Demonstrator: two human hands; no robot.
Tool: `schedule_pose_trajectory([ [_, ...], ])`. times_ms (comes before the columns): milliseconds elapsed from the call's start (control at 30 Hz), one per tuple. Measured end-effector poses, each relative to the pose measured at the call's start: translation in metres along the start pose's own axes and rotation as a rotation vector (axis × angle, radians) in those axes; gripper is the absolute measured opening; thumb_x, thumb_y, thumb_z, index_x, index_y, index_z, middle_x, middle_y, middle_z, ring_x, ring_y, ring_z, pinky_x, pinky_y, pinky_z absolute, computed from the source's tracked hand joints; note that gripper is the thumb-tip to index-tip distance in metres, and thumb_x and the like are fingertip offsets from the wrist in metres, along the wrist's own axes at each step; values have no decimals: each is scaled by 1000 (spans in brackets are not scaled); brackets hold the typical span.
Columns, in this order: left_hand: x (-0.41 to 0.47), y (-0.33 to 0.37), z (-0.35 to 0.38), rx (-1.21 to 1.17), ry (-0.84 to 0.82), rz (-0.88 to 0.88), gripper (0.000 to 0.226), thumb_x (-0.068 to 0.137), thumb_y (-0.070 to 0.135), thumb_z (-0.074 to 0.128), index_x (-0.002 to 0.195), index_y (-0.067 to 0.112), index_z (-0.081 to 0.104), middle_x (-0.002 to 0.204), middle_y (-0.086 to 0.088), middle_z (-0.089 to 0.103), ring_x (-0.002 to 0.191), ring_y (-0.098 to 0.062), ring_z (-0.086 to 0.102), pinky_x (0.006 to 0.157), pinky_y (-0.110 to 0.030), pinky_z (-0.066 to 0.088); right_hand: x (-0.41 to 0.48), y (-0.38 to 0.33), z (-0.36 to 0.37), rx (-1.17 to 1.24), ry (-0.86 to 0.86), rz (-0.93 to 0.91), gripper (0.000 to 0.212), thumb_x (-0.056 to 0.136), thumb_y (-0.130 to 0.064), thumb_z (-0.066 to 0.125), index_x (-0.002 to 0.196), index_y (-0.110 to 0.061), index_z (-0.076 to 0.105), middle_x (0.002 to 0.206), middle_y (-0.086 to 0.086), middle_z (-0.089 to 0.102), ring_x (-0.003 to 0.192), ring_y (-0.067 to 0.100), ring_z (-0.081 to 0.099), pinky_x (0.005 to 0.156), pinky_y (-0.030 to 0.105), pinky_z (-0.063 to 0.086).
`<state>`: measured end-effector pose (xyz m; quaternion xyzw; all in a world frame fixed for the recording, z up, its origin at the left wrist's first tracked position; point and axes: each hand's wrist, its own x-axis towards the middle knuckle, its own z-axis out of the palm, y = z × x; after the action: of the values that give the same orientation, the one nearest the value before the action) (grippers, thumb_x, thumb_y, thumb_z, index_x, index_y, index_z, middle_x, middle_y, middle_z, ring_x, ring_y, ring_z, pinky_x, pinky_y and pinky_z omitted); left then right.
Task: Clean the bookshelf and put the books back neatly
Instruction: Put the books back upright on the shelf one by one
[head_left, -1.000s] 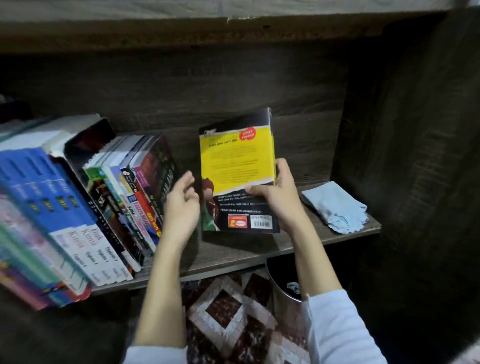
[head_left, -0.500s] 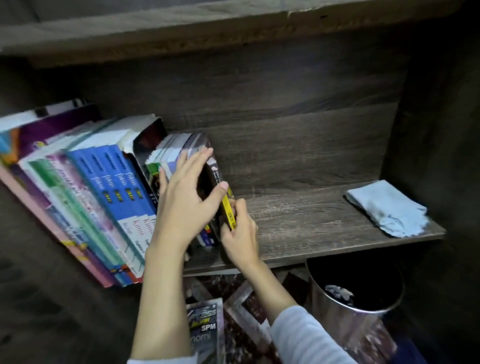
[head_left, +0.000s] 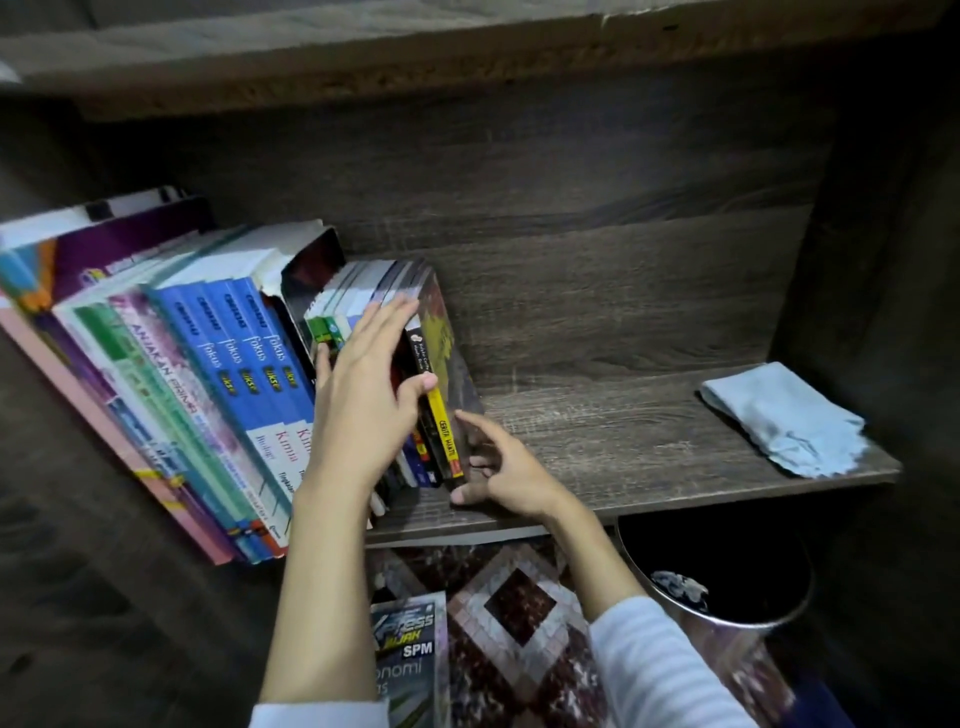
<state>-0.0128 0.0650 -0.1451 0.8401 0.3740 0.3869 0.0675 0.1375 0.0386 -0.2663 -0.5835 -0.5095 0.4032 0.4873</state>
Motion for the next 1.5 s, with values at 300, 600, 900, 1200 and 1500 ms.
schedule_pose_trajectory([
  [300, 0, -6, 32, 12, 310, -39, 54, 84, 12, 65, 134, 24, 49, 140, 8, 47, 136, -9, 33, 105, -37, 23, 5, 4, 13, -306, 270, -25, 73, 72, -23, 81, 137, -30, 48, 123, 2, 64, 105, 14, 62, 95, 30, 48],
  [600, 1, -7, 42, -31, 384, -36, 51, 81, 6, 67, 129, 19, 55, 136, 5, 52, 134, -8, 35, 105, -34, 24, 2, -2, 14, -468, 231, 1, 75, 81, -28, 73, 145, -31, 33, 133, 11, 56, 123, 27, 51, 101, 35, 43],
  [900, 2, -11, 9, -26, 662, -15, 46, 77, -14, 43, 112, 5, 66, 117, -6, 64, 114, -22, 55, 102, -3, 26, 3, -69, 6, -237, 275, -389, 74, 87, -26, 64, 148, -31, 21, 153, -2, 29, 141, 17, 26, 115, 40, 25],
  [1200, 3, -3, 12, 180, 541, -109, 59, 75, -8, 47, 124, 21, 60, 131, 9, 57, 120, -22, 45, 81, -24, 38, 19, -109, 15, -527, 331, -513, 39, 98, -37, 43, 136, -31, 42, 145, -1, 43, 133, 21, 41, 102, 46, 40],
  [1500, 4, 3, 35, 351, 320, -221, 73, 72, -1, 65, 137, 25, 45, 145, -6, 37, 136, -29, 28, 102, -43, 31, 3, -105, 2, -496, 373, -487, 36, 98, -35, 44, 134, -36, 40, 115, -2, 63, 87, 31, 60, 76, 33, 41],
])
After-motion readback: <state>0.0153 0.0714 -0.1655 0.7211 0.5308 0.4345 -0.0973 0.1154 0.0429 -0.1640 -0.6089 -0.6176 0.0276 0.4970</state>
